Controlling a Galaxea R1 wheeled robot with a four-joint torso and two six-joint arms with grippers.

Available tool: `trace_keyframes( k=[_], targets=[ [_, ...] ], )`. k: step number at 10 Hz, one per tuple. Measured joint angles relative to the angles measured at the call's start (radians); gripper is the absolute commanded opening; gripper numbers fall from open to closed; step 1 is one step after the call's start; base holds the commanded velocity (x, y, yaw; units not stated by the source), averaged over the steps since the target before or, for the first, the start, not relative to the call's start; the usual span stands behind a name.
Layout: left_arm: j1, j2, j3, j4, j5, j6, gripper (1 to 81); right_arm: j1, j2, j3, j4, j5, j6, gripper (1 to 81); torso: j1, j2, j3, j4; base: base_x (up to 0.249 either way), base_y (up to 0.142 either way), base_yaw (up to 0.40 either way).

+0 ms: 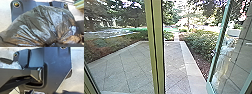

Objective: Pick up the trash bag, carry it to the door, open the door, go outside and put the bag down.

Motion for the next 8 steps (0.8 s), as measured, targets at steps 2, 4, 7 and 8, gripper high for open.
trace_keyframes(
  k=[2, 4, 7, 8],
  targets=[
    [0.0, 0.0, 0.0, 0.0, 0.0, 0.0, 1.0, 0.0, 0.0, 0.0, 0.0, 0.0, 0.0, 81.1, 0.0, 0.0, 0.0, 0.0, 0.0, 0.0, -0.22],
    [-0.001, 0.001, 0.0, 0.0, 0.0, 0.0, 1.0, 0.0, 0.002, -0.002, 0.0, 0.0, 0.0, 81.1, 0.0, 0.0, 0.0, 0.0, 0.0, 0.0, -0.213],
    [-0.002, 0.002, 0.0, 0.0, 0.003, 0.0, 1.0, -0.003, 0.002, -0.003, 0.0, 0.0, 0.0, 81.1, 0.0, 0.0, 0.0, 0.0, 0.0, 0.0, -0.084],
    [-0.003, 0.001, 0.0, 0.0, 0.003, 0.0, 1.0, -0.005, 0.003, -0.003, 0.0, 0.0, 0.0, 81.1, 0.0, 0.0, 0.0, 0.0, 0.0, 0.0, 0.0]
  ],
)
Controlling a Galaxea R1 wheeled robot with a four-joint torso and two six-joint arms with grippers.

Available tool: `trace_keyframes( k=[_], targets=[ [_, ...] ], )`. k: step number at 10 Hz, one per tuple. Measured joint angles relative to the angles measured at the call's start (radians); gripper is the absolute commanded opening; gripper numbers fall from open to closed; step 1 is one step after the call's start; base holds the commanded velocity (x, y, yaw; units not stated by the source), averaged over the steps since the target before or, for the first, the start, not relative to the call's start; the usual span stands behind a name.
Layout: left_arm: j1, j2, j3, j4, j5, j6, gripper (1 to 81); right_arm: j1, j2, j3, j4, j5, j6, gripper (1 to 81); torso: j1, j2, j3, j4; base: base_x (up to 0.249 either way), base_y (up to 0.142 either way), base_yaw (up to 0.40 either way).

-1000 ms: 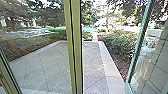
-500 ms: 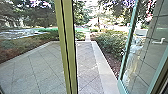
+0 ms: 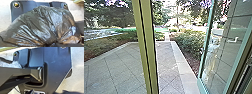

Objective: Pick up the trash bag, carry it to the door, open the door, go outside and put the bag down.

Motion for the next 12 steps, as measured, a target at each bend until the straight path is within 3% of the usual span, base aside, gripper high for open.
trace_keyframes(
  k=[8, 12],
  targets=[
    [0.0, 0.004, -0.001, 0.008, 0.0, 0.0, 1.0, 0.003, 0.005, -0.001, -0.027, 0.0, 0.0, 81.1, 0.0, 0.0, 0.0, 0.0, 0.0, 0.0, 0.0],
    [0.0, 0.004, -0.001, 0.008, -0.001, 0.0, 1.0, 0.003, 0.008, -0.001, -0.034, 0.0, 0.0, 81.1, 0.0, 0.0, 0.0, 0.0, 0.0, -0.071, 0.0]
  ],
)
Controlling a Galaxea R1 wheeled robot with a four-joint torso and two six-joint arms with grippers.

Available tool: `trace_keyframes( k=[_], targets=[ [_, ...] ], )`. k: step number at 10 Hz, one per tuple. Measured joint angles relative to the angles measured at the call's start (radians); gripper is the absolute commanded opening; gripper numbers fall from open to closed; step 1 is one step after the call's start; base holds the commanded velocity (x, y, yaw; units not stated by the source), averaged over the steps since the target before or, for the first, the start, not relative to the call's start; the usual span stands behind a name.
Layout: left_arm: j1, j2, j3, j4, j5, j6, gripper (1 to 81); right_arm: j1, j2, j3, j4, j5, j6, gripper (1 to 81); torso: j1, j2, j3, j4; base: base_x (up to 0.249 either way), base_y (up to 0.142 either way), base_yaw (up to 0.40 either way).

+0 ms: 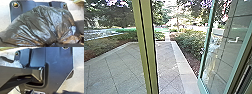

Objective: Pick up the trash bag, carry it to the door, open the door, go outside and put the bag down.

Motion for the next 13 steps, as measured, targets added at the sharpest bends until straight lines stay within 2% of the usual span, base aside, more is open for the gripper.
trace_keyframes(
  k=[11, 13],
  targets=[
    [0.0, 0.01, 0.0, 0.001, 0.001, 0.001, 1.0, -0.012, 0.0, -0.006, -0.005, 0.0, 0.0, 81.1, 0.0, 0.0, 0.0, 0.0, 0.0, -0.083, 0.0],
    [0.0, 0.01, 0.0, 0.019, 0.001, 0.0, 1.0, -0.017, 0.0, -0.007, -0.005, 0.0, 0.0, 81.1, 0.0, 0.0, 0.0, 0.0, 0.0, -0.106, 0.0]
  ],
)
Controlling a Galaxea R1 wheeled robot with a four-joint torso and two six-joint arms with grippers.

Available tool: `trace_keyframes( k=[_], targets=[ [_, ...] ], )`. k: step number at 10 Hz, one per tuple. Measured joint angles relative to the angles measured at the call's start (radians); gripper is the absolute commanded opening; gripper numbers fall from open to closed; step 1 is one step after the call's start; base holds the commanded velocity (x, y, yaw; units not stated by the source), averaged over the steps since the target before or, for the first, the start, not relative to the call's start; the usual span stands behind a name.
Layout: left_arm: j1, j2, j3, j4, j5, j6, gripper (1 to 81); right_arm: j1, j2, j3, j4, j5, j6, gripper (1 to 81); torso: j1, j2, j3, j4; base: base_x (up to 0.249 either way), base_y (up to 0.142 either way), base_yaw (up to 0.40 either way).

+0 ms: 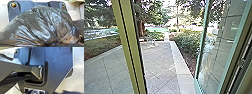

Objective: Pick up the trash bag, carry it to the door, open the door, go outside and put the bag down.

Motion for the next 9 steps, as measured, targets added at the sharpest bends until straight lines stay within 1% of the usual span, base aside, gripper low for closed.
trace_keyframes(
  k=[3, 9],
  targets=[
    [0.0, 0.0, 0.0, 0.014, 0.0, 0.0, 1.0, -0.011, 0.0, 0.0, -0.004, 0.0, 0.0, 81.1, 0.0, 0.0, 0.0, 0.0, 0.0, -0.111, 0.0],
    [0.0, 0.0, 0.0, 0.015, 0.0, 0.0, 1.0, -0.016, 0.003, 0.0, -0.007, 0.0, 0.0, 81.1, 0.0, 0.0, 0.0, 0.0, 0.0, -0.112, 0.0]
  ],
)
